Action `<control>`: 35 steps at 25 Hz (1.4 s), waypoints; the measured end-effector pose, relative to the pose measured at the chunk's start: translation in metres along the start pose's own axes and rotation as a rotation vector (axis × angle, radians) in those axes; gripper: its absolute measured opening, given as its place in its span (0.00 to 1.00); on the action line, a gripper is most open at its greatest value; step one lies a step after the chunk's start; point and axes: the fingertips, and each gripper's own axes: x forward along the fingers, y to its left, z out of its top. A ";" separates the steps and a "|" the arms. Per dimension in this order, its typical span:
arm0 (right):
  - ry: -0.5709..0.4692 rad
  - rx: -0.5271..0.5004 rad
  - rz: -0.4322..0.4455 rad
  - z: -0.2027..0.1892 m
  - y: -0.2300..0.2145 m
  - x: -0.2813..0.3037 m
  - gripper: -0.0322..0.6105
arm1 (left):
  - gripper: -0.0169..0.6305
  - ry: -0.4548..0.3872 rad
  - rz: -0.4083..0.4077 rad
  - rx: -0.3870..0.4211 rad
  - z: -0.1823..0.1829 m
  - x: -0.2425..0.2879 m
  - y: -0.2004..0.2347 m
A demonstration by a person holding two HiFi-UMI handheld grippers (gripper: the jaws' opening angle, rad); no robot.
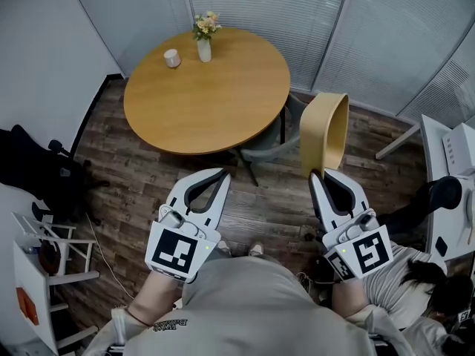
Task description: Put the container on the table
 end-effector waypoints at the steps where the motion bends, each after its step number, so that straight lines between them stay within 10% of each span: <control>1: -0.001 -0.001 0.000 -0.001 -0.002 -0.001 0.11 | 0.06 0.001 0.006 0.000 0.000 0.001 0.000; 35: 0.018 0.051 -0.010 -0.046 -0.049 0.002 0.11 | 0.06 0.020 0.013 0.048 -0.029 0.049 -0.006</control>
